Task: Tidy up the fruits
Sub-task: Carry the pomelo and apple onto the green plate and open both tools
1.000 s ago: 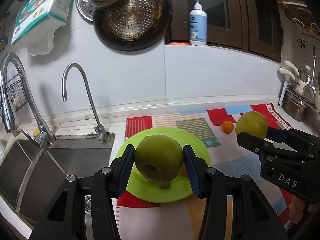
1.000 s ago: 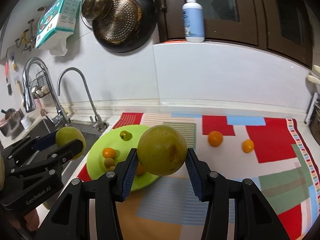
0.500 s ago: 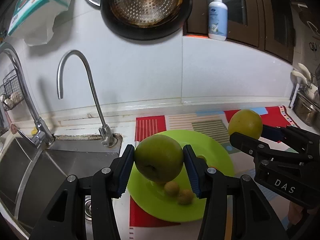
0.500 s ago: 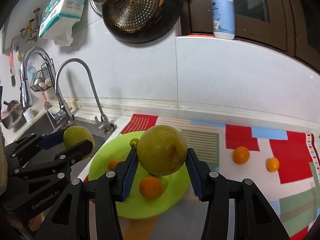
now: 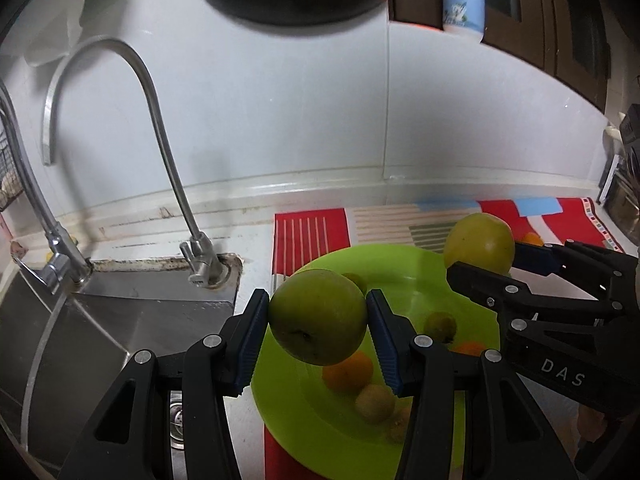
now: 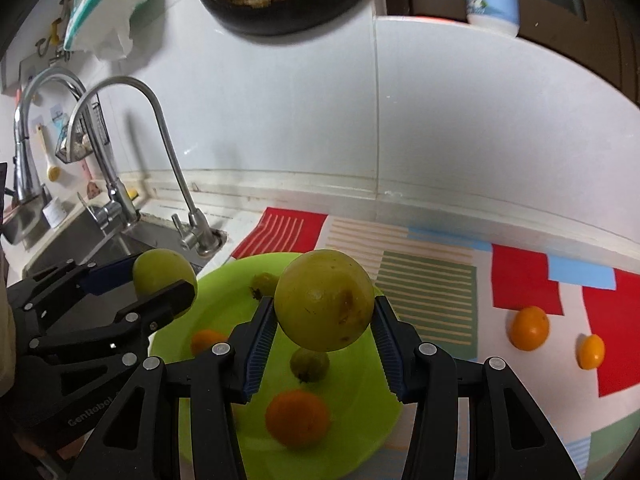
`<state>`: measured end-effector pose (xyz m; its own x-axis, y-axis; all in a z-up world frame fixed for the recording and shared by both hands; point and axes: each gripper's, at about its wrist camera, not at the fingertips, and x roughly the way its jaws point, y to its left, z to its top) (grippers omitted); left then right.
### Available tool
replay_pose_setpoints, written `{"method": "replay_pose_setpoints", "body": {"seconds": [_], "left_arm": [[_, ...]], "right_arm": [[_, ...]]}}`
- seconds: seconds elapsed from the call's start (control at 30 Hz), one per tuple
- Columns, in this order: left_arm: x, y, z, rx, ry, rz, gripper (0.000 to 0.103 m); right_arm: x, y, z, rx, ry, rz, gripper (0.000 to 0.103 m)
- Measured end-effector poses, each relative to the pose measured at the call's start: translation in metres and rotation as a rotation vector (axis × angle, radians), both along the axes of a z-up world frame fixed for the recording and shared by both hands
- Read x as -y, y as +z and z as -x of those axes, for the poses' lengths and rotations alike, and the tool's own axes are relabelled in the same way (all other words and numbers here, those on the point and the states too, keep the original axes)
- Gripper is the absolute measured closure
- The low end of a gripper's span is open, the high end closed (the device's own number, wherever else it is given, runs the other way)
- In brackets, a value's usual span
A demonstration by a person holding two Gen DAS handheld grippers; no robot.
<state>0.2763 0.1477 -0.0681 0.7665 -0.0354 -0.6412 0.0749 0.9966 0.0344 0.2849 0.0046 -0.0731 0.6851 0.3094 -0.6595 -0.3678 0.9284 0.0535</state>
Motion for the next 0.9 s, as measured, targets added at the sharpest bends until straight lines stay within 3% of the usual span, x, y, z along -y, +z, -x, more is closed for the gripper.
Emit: {"method": "replay_pose_setpoints", "body": {"seconds": [0.33, 0.6, 0.67, 0.73, 0.9], "left_arm": [[-0.002, -0.022, -0.022, -0.056, 0.001, 0.008, 0.054], [-0.004, -0.028, -0.029, -0.103, 0.008, 0.034, 0.053], [-0.005, -0.025, -0.026, -0.087, 0.021, 0.032, 0.052], [-0.006, -0.019, -0.023, -0.067, 0.025, 0.023, 0.046], [-0.008, -0.007, -0.014, -0.046, 0.039, 0.024, 0.043]], "right_arm": [[-0.006, -0.027, -0.03, -0.066, 0.017, 0.012, 0.054], [-0.01, -0.032, -0.034, -0.093, 0.012, 0.033, 0.053], [-0.009, -0.03, -0.032, -0.073, 0.001, 0.041, 0.051], [-0.009, -0.026, -0.03, -0.053, -0.005, 0.042, 0.041], [-0.007, -0.016, -0.022, -0.027, -0.023, 0.045, 0.041]]}}
